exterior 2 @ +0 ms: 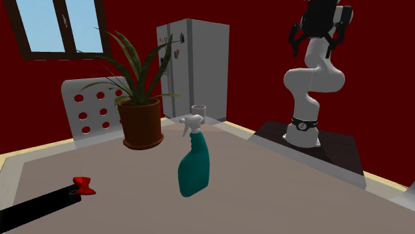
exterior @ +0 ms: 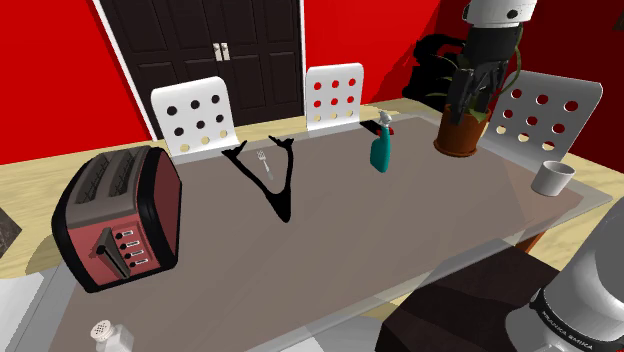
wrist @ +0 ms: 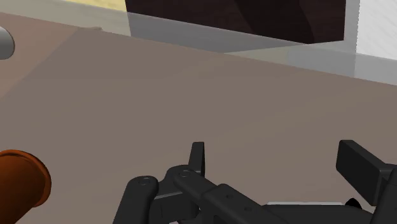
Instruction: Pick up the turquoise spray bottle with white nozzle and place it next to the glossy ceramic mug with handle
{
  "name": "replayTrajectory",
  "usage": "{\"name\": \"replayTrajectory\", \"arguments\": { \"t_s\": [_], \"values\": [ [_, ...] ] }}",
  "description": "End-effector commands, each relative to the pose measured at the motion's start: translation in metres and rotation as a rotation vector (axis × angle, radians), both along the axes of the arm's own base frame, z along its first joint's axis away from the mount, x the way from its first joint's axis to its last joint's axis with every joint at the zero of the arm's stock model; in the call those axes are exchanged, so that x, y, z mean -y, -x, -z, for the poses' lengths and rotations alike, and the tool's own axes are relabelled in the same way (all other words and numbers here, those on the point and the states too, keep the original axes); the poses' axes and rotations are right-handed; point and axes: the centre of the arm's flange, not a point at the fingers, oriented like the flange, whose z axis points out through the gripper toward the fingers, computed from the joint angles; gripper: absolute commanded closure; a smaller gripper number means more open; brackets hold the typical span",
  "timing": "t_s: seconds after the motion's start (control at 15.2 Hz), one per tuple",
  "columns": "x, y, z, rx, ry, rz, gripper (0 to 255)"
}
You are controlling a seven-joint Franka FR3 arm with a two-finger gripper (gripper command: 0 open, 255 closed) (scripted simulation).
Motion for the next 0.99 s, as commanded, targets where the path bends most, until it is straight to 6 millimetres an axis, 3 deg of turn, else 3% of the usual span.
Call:
{"name": "replayTrajectory", "arguments": {
  "t_s": [0.0,0.92],
  "values": [
    [0.000,0.000,0.000,0.000,0.000,0.000,0],
    [0.092,-0.148,0.060,0.012,-0.017,0.050,0]
  ]
}}
